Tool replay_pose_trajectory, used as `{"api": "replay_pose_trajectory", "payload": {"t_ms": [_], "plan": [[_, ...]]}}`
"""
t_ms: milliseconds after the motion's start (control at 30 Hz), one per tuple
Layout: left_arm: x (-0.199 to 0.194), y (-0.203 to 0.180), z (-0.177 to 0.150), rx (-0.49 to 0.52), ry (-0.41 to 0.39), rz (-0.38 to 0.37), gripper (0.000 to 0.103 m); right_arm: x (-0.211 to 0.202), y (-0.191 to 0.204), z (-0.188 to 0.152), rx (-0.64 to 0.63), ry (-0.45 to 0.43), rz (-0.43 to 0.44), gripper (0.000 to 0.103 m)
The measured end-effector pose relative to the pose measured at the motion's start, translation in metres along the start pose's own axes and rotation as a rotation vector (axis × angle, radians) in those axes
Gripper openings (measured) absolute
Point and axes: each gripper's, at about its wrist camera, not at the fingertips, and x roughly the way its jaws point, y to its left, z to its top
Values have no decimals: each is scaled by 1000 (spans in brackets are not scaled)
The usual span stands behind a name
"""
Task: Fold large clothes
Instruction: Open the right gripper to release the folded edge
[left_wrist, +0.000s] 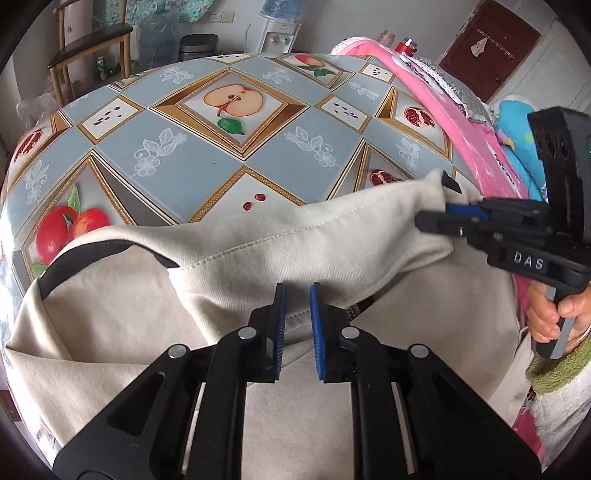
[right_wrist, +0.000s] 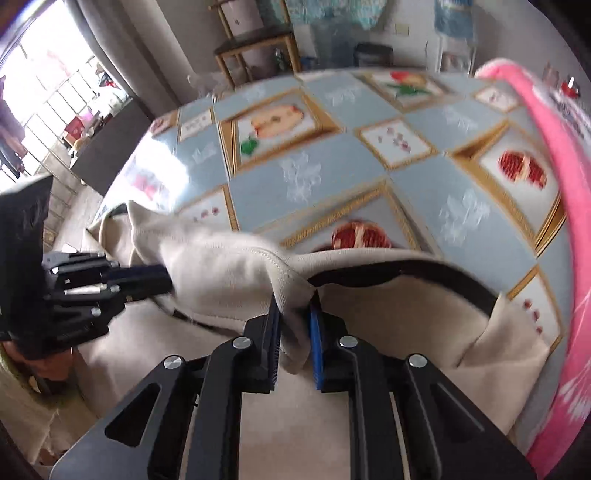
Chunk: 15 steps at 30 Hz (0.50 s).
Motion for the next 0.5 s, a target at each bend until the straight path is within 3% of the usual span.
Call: {"api": "replay_pose_trajectory", "payload": {"t_ms": [100, 167, 233, 333, 367, 433, 467, 500], "plan": [[1, -4, -1, 5, -8, 12, 14, 25, 7, -7, -92, 44, -99, 14], [1, -6, -2, 20, -13, 19, 14, 22, 10, -12, -145, 17, -140, 16], [1, -6, -3, 28, -15, 15, 14, 16, 9, -13, -121, 27, -157, 28], [-1, -4, -5, 31, -16, 7, 14, -9, -1, -14, -17, -6, -195, 30], [-1, -4, -5, 31, -17, 7, 14, -18, -1, -12, 3, -40, -175, 30], [-1, -4, -6, 34, -22, 6, 14, -25, 4, -10, 23, -82, -55, 30], [-1, -4, -6, 38, -24, 6, 14, -24, 15, -8, -1, -93, 29, 30], [-1, -4, -7, 38, -26, 3, 14, -20, 24, -8, -30, -87, 54, 30]]}}
